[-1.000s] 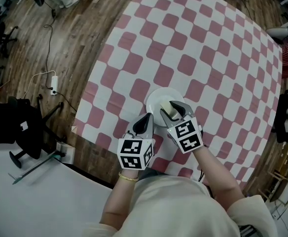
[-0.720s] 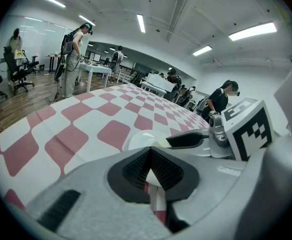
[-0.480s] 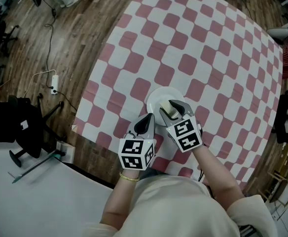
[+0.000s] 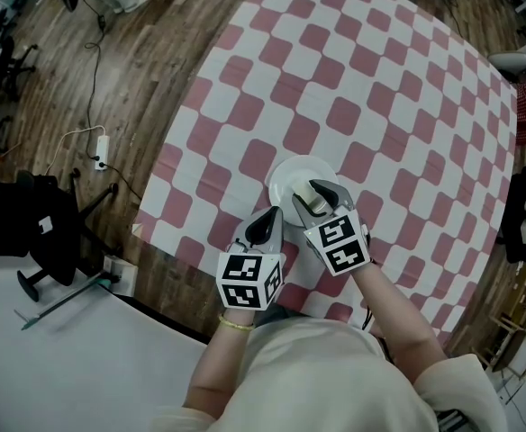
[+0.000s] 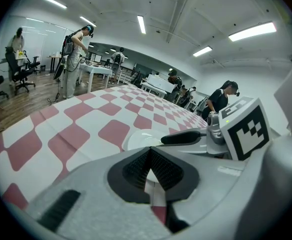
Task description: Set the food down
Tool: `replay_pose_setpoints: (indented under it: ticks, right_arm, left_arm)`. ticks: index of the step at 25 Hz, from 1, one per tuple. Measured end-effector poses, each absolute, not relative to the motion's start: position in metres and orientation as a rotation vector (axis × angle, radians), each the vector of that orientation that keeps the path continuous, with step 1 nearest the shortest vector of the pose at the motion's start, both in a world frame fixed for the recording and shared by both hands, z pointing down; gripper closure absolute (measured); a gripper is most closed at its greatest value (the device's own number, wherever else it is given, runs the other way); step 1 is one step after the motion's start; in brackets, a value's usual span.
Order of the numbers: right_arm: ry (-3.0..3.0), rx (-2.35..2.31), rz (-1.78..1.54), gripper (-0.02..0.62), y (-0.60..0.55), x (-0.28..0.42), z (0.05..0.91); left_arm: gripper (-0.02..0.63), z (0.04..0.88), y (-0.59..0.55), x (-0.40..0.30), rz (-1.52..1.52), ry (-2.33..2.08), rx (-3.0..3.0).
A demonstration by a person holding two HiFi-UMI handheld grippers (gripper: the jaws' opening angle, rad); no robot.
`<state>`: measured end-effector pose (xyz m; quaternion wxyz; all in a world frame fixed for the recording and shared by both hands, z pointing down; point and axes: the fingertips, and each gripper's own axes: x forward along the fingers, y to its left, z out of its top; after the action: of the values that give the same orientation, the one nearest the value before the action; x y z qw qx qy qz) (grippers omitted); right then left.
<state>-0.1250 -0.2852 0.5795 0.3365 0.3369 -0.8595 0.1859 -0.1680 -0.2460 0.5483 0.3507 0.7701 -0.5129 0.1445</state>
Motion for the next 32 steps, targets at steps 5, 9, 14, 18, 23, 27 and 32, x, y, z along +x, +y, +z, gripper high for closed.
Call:
replay_pose_setpoints:
  ticks: [5, 9, 14, 18, 23, 27, 32]
  right_arm:
    - [-2.250, 0.897, 0.477, 0.430, -0.281, -0.122, 0.572]
    - [-2.263, 0.932, 0.488, 0.447, -0.279, -0.121, 0.562]
    - [-2.276, 0.964, 0.483, 0.477, -0.273, -0.117, 0.550]
    - [-2.283, 0.997, 0.480, 0.502, -0.270, -0.113, 0.540]
    - [-2.303, 1.033, 0.475, 0.531, -0.264, -0.110, 0.526]
    - [-2.312, 1.059, 0.467, 0.554, -0.257, -0.108, 0.517]
    - [-2.326, 1.100, 0.469, 0.588, -0.247, -0.100, 0.506]
  left_arm:
    - [0.606, 0.545, -0.240, -0.165, 0.369, -1.332, 1.999]
    - [0.606, 0.540, -0.235, -0.162, 0.365, -1.331, 2.011]
    - [0.606, 0.534, -0.227, -0.155, 0.367, -1.320, 2.030]
    - [0.606, 0.528, -0.224, -0.152, 0.373, -1.311, 2.056]
    - [0.606, 0.522, -0.220, -0.150, 0.377, -1.306, 2.078]
    - [0.606, 0.515, -0.214, -0.147, 0.380, -1.299, 2.096]
    - [0.606, 0.508, -0.205, -0.142, 0.379, -1.291, 2.115]
